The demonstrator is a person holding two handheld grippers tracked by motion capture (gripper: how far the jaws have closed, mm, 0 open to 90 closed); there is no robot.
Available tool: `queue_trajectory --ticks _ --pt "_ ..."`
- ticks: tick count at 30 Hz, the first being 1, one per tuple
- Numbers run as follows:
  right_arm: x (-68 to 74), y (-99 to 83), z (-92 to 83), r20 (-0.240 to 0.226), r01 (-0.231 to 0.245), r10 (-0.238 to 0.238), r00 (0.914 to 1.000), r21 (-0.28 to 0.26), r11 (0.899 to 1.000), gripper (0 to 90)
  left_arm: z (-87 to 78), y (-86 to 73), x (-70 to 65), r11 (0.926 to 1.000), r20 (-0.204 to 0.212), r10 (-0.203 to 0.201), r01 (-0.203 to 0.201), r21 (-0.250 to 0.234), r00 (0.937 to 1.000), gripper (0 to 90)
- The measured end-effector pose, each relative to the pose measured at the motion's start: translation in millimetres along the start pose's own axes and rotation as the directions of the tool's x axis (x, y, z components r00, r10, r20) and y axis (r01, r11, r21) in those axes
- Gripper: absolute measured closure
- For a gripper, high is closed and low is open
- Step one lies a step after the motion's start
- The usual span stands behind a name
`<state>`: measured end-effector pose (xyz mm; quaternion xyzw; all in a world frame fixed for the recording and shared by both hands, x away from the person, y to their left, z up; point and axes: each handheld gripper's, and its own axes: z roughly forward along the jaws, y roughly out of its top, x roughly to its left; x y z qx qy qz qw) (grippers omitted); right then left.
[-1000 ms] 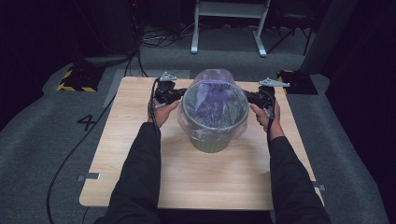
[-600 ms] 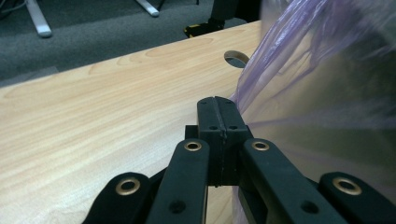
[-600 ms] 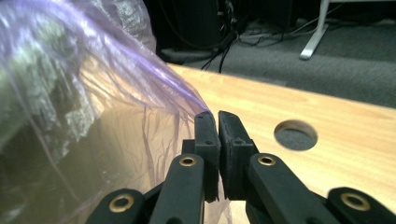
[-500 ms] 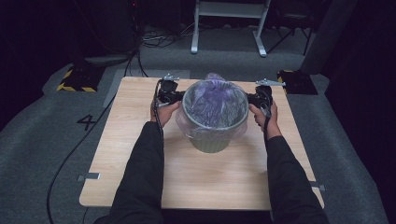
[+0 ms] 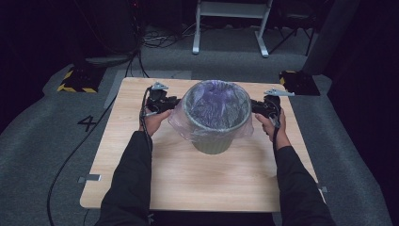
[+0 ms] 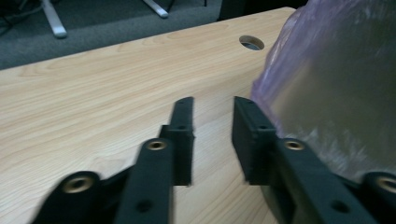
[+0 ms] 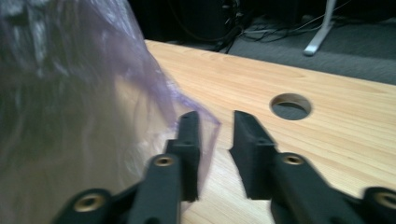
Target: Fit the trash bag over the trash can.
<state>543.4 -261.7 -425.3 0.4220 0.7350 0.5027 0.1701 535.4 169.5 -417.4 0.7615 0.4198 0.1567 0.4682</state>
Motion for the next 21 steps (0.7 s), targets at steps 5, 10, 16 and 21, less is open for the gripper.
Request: queue_trajectory --ticks 5,10,16,21 --pt "-6.1 -1.6 -19.9 0.008 0.018 -0.018 0.9998 -0.032 0.999 49.6 -27.2 -3.1 -1.5 0.9973 0.008 0.059 -0.059 -0.044 0.9982 55.4" --pt "-8.6 0.2 -40.8 0.021 0.068 -0.067 0.9975 -0.037 0.997 40.4 -51.4 -6.0 -4.6 0.9925 -0.008 0.108 -0.108 -0.058 0.9942 40.5" --pt "-5.2 -1.2 -60.5 0.021 0.133 -0.132 0.991 -0.026 0.991 33.3 -70.2 -13.7 -19.9 0.9829 0.075 0.17 -0.164 -0.084 0.9825 29.0" --pt "-3.0 -9.5 -68.1 0.012 0.211 -0.211 0.9775 0.012 0.977 30.5 -70.7 -28.1 -45.6 0.9578 0.143 0.287 -0.282 -0.056 0.9471 22.3"
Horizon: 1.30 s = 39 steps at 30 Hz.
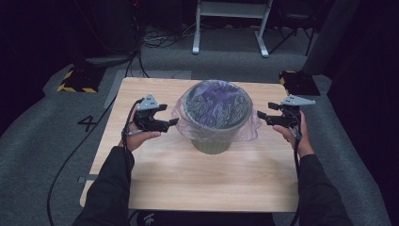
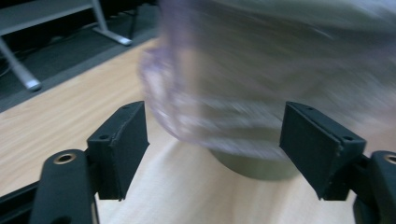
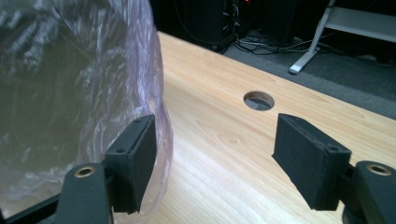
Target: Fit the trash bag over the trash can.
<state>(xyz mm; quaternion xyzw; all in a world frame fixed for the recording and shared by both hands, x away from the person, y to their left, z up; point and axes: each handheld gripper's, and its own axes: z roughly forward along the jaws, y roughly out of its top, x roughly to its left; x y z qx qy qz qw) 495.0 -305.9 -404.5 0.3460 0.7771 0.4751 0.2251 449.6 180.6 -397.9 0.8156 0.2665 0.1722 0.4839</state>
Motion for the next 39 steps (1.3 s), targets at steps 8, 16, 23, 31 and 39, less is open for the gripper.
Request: queue_trajectory --ticks 8,16,23,31,39 --pt "15.2 -6.9 -2.3 -0.104 0.126 -0.124 0.9869 0.01 0.992 31.5 12.0 -0.3 -27.3 0.9979 0.081 0.064 -0.065 0.005 0.9946 19.9" --pt "29.6 -10.0 -1.1 -0.232 0.146 -0.143 0.9623 -0.006 0.989 26.2 22.2 0.0 -33.8 0.9974 0.061 0.072 -0.073 0.004 0.9955 42.1" --pt "48.4 -8.1 1.6 -0.301 0.184 -0.177 0.937 -0.007 0.983 25.6 23.5 -0.5 -28.5 0.9973 0.054 0.073 -0.073 -0.01 0.9959 70.5" --pt "60.8 -14.0 7.6 -0.294 0.216 -0.212 0.932 -0.019 0.976 77.3 29.4 -3.0 -28.3 0.9962 0.03 0.087 -0.087 -0.008 0.9957 89.7" --pt "68.0 -19.4 13.4 -0.291 0.245 -0.227 0.9296 0.026 0.969 90.0 37.3 -11.0 -25.6 0.9951 0.035 0.091 -0.092 0.036 0.9953 90.0"
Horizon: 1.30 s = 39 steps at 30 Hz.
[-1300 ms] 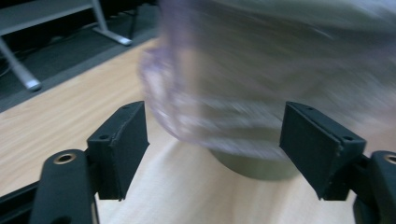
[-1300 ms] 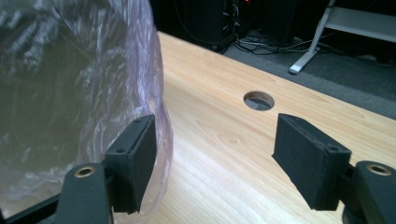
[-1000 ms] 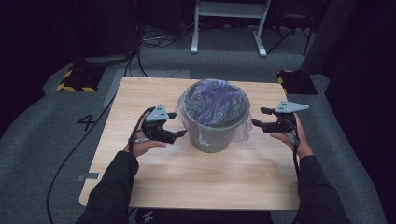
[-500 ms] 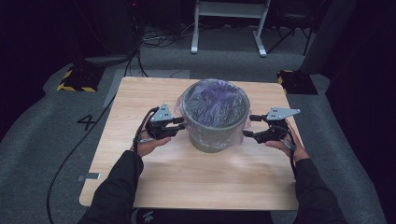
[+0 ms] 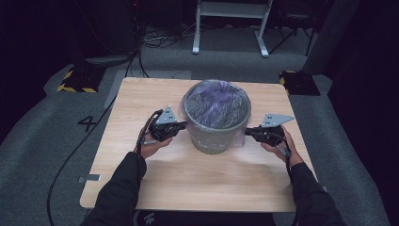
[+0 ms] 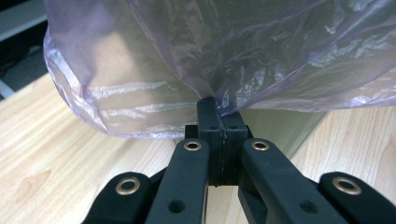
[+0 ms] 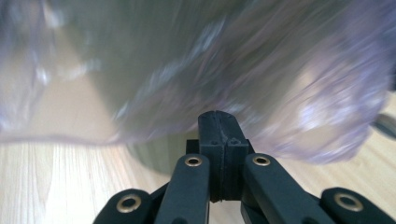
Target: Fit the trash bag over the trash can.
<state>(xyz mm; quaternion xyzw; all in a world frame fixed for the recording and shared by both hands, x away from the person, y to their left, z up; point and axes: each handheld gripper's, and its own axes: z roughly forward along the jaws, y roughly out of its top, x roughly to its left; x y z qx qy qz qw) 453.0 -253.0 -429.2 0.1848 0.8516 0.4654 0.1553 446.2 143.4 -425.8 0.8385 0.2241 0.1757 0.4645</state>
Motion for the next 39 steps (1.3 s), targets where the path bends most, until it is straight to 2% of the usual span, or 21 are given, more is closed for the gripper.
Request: queue_trajectory --ticks 4,8,11,13,14,15,16,17,19,20,21,23,25,26,28,31,32,35,37,38,39 --pt "-0.6 -10.5 10.7 0.004 -0.02 0.02 0.9998 0.084 0.996 90.0 5.3 -6.4 2.0 0.9994 -0.001 -0.007 0.007 0.033 1.0 90.0" --pt "-5.1 -14.7 13.2 0.009 -0.043 0.043 0.999 0.097 0.994 90.0 10.6 -13.0 4.7 0.9981 -0.006 -0.016 0.017 0.06 0.9999 90.0" --pt "-7.9 -18.0 17.6 0.021 -0.05 0.047 0.9987 0.141 0.989 90.0 14.4 -16.6 6.5 0.997 -0.013 -0.029 0.03 0.071 0.9995 90.0" --pt "-9.0 -19.6 17.7 0.026 -0.059 0.055 0.9981 0.149 0.987 90.0 15.5 -18.0 6.3 0.9973 -0.006 -0.033 0.033 0.066 0.9994 90.0" --pt "-8.9 -19.6 15.3 0.032 -0.059 0.055 0.998 0.145 0.988 90.0 15.6 -18.2 5.8 0.9974 -0.006 -0.031 0.031 0.065 0.9995 90.0" --pt "-8.5 -19.3 11.4 0.044 -0.059 0.054 0.9976 0.128 0.99 83.3 15.4 -18.1 5.2 0.9975 -0.007 -0.03 0.03 0.064 0.9995 90.0" --pt "-8.0 -18.8 6.9 0.053 -0.065 0.06 0.9968 0.106 0.992 70.4 15.1 -18.2 4.7 0.9977 -0.009 -0.031 0.032 0.06 0.9995 90.0" --pt "-7.6 -18.6 2.5 0.064 -0.083 0.077 0.995 0.096 0.992 63.5 14.4 -18.1 4.3 0.9978 -0.008 -0.033 0.033 0.058 0.9994 89.9" --pt "-3.9 -19.3 -5.3 0.1 -0.076 0.067 0.9927 0.093 0.993 49.1 12.7 -18.1 3.7 0.998 -0.005 -0.038 0.039 0.049 0.9993 89.9" --pt "-0.5 -20.4 -9.2 0.134 -0.072 0.06 0.9891 0.086 0.994 41.7 12.0 -17.9 3.6 0.9981 -0.006 -0.036 0.036 0.049 0.9993 89.9" --pt "1.6 -21.3 -11.3 0.146 -0.078 0.065 0.9871 0.082 0.994 40.2 10.9 -17.8 2.9 0.9983 -0.009 -0.037 0.037 0.045 0.9993 89.9" --pt "7.8 -23.6 -16.0 0.201 -0.06 0.045 0.9785 0.07 0.996 32.8 9.8 -17.7 2.1 0.9985 -0.003 -0.041 0.041 0.036 0.9992 89.9" --pt "10.4 -24.3 -19.2 0.211 -0.07 0.056 0.9759 0.056 0.996 29.1 9.3 -17.3 1.3 0.9986 -0.006 -0.036 0.036 0.04 0.9993 89.9" --pt "10.8 -24.5 -20.8 0.202 -0.075 0.065 0.9773 0.043 0.996 27.2 9.3 -17.0 1.1 0.9985 -0.007 -0.034 0.034 0.042 0.9994 89.9" --pt "10.8 -24.2 -24.4 0.213 -0.089 0.083 0.9735 0.02 0.996 23.3 9.0 -16.2 0.8 0.9987 -0.005 -0.034 0.034 0.038 0.9994 89.9" --pt "13.8 -20.8 -28.5 0.232 -0.057 0.059 0.971 -0.012 0.998 20.4 8.8 -14.7 0.4 0.9991 -0.003 -0.031 0.031 0.03 0.9995 89.9" --pt "15.2 -18.7 -29.2 0.234 -0.045 0.047 0.9712 -0.011 0.999 20.1 8.7 -14.2 0.4 0.999 -0.002 -0.029 0.029 0.032 0.9996 89.9" --pt "17.6 -14.4 -29.8 0.262 -0.023 0.024 0.9647 -0.006 1.0 18.4 8.6 -13.6 0.2 0.9989 0.0 -0.038 0.038 0.026 0.9993 89.9" --pt "16.4 -12.0 -29.0 0.274 -0.017 0.02 0.9614 -0.013 1.0 18.5 9.0 -12.9 0.3 0.9992 0.0 -0.032 0.032 0.025 0.9995 89.9" --pt "15.9 -10.0 -27.9 0.272 -0.017 0.022 0.962 -0.022 1.0 21.5 9.1 -12.3 0.2 0.9992 0.003 -0.035 0.035 0.022 0.9994 89.9" --pt "15.6 -7.7 -26.5 0.258 -0.002 0.011 0.9662 -0.037 0.999 28.0 9.0 -11.7 0.1 0.9992 0.003 -0.034 0.034 0.023 0.9994 89.9"
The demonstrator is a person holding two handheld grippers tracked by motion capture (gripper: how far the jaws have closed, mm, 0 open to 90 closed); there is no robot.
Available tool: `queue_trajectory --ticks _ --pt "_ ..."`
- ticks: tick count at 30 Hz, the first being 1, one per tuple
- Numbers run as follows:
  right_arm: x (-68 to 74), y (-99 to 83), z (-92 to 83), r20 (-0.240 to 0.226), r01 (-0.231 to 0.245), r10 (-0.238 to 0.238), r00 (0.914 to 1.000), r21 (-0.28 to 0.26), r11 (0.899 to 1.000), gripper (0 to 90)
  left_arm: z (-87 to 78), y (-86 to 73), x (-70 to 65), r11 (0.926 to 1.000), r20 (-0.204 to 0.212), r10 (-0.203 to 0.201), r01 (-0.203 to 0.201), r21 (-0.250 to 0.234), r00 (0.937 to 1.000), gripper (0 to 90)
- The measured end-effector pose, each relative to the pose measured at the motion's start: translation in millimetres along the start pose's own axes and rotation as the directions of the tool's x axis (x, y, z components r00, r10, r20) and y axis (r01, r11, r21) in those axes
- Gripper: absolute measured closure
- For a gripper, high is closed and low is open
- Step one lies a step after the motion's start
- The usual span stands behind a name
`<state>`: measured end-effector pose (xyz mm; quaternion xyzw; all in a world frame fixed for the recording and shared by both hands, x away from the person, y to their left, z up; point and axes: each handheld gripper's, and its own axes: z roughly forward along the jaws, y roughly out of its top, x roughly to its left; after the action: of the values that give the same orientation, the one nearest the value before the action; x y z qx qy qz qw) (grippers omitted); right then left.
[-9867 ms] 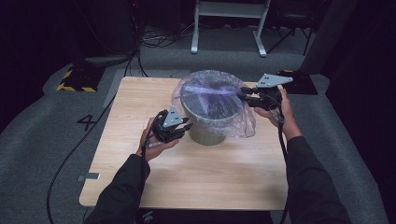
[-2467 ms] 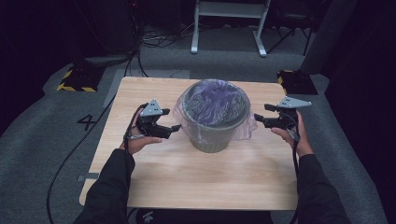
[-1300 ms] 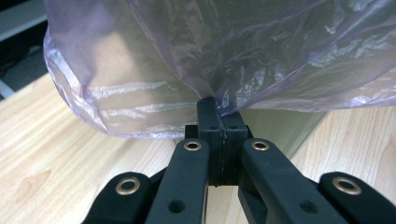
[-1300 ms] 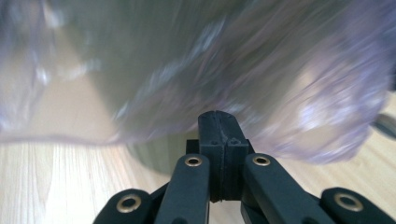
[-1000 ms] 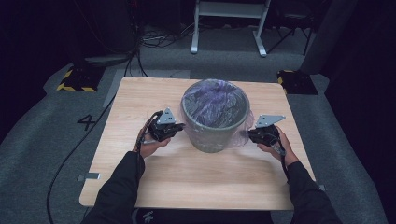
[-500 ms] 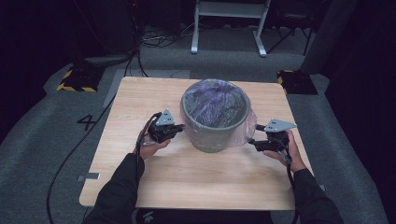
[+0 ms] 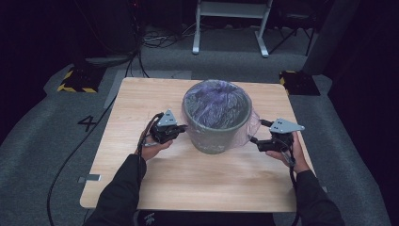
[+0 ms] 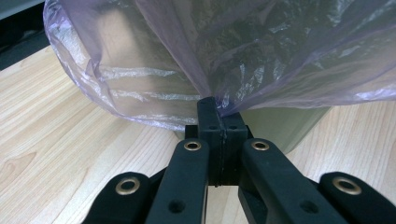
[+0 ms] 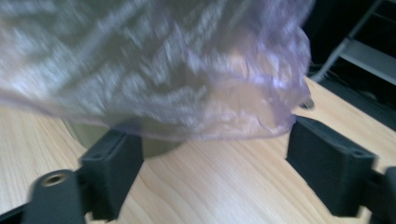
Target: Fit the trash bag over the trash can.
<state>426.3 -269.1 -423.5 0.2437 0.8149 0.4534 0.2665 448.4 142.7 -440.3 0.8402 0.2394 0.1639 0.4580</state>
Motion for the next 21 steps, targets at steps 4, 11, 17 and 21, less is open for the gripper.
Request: queue_trajectory --ticks 4,11,17,21 --pt "5.7 4.8 5.5 -0.032 0.07 -0.071 0.997 -0.023 0.997 57.2 -0.1 1.5 -0.9 1.0 0.001 0.006 -0.006 -0.005 1.0 89.9" --pt "9.3 2.9 12.4 -0.12 0.098 -0.099 0.9878 -0.012 0.995 90.0 1.1 -0.3 0.7 1.0 0.001 -0.001 0.001 0.007 1.0 89.9" --pt "9.4 -3.3 12.1 -0.109 0.102 -0.1 0.989 0.017 0.995 90.0 3.1 -2.9 1.9 0.9998 -0.006 -0.001 0.001 0.021 1.0 90.0" --pt "10.0 -10.3 10.2 -0.115 0.092 -0.088 0.9894 0.029 0.995 90.0 3.2 -5.2 3.3 0.9996 -0.008 -0.006 0.006 0.028 0.9999 89.9"
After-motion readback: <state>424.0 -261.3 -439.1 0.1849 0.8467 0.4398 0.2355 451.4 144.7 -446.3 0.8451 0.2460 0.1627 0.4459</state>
